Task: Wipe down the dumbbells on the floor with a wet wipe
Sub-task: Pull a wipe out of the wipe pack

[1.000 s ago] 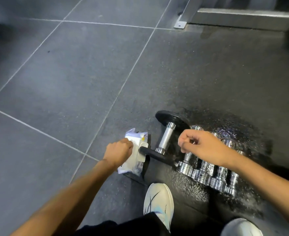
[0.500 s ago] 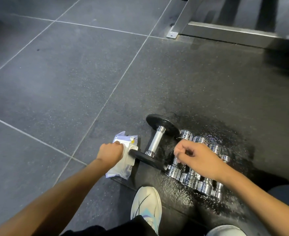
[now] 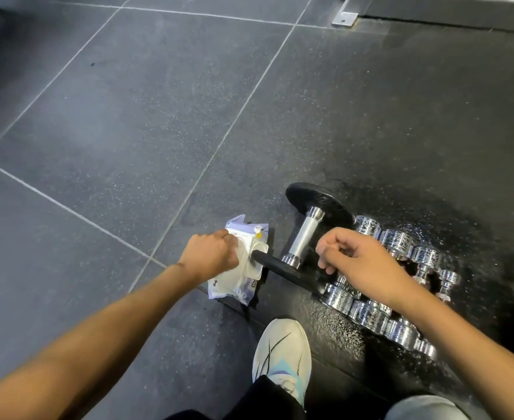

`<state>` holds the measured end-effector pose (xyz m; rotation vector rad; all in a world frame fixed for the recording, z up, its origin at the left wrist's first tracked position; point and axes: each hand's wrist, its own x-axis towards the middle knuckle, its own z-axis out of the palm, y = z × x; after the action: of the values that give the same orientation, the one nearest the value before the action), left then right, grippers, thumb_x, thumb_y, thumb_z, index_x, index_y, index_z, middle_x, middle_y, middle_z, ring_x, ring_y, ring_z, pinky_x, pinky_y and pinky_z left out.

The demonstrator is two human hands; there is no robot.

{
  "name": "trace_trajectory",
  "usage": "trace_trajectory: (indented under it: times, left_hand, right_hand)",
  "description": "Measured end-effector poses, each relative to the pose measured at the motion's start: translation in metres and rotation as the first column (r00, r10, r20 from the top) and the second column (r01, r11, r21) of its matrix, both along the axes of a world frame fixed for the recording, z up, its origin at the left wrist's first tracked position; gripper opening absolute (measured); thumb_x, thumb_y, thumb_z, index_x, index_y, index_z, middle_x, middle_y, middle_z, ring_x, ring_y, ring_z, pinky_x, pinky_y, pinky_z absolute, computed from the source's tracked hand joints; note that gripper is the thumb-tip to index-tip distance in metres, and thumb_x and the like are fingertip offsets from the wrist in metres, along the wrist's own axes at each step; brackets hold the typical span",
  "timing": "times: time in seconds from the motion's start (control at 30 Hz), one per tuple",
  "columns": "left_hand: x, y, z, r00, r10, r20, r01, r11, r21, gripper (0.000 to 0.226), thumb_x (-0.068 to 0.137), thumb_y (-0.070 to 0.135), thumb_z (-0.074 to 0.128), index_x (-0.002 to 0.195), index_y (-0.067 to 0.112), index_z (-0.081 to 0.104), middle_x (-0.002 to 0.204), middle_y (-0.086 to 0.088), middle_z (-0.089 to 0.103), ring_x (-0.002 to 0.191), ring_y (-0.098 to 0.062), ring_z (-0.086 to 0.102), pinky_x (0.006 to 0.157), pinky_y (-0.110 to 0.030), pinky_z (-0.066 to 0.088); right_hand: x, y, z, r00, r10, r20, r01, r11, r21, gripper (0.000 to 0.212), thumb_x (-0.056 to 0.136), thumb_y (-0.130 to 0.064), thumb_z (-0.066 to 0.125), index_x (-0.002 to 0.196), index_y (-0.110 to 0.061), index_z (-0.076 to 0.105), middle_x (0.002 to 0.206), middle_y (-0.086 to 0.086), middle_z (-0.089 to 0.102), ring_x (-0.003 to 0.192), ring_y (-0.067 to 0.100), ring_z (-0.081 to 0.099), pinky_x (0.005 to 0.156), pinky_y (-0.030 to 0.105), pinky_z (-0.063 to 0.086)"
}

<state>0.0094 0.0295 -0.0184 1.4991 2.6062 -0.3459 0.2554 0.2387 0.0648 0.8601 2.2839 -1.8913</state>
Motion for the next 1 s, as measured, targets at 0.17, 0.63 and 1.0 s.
trace_trajectory:
  times: [0.17,0.63,1.0]
  left_hand:
    - [0.003,-0.011,0.003,0.995,-0.081,-0.058,0.088,0.987,0.137,0.02,0.079,0.028,0.05,0.065,0.017,0.059,0.066,0.001,0.061,0.037,-0.028,0.045,0.043,-0.02,0.023]
    - [0.017,-0.01,0.006,0.962,0.244,0.122,-0.251,0.967,0.047,0.03,0.096,0.048,0.051,0.086,0.022,0.063,0.091,0.01,0.066,0.078,-0.02,0.064,0.061,-0.028,0.039]
    - [0.026,-0.005,0.06,0.565,0.268,0.781,-0.746,0.57,0.344,0.015,0.095,0.01,0.058,0.081,0.014,0.063,0.073,-0.002,0.058,0.068,-0.014,0.052,0.069,-0.03,0.043]
  right_hand:
    - [-0.001,0.0,-0.005,0.999,-0.041,-0.01,0.04,0.997,-0.064,0.012,0.1,-0.018,0.061,0.092,-0.019,0.07,0.083,0.002,0.075,0.079,0.022,0.071,0.075,0.03,0.052]
    - [0.0,-0.008,-0.014,0.994,-0.112,-0.002,0.11,0.978,-0.178,0.012,0.097,-0.011,0.061,0.092,-0.016,0.071,0.081,0.003,0.075,0.072,0.013,0.069,0.068,0.02,0.051]
    - [-0.002,-0.012,-0.01,0.991,-0.135,-0.022,0.129,0.975,-0.182,0.013,0.095,-0.01,0.061,0.091,-0.016,0.071,0.082,0.002,0.075,0.075,0.015,0.07,0.069,0.021,0.053]
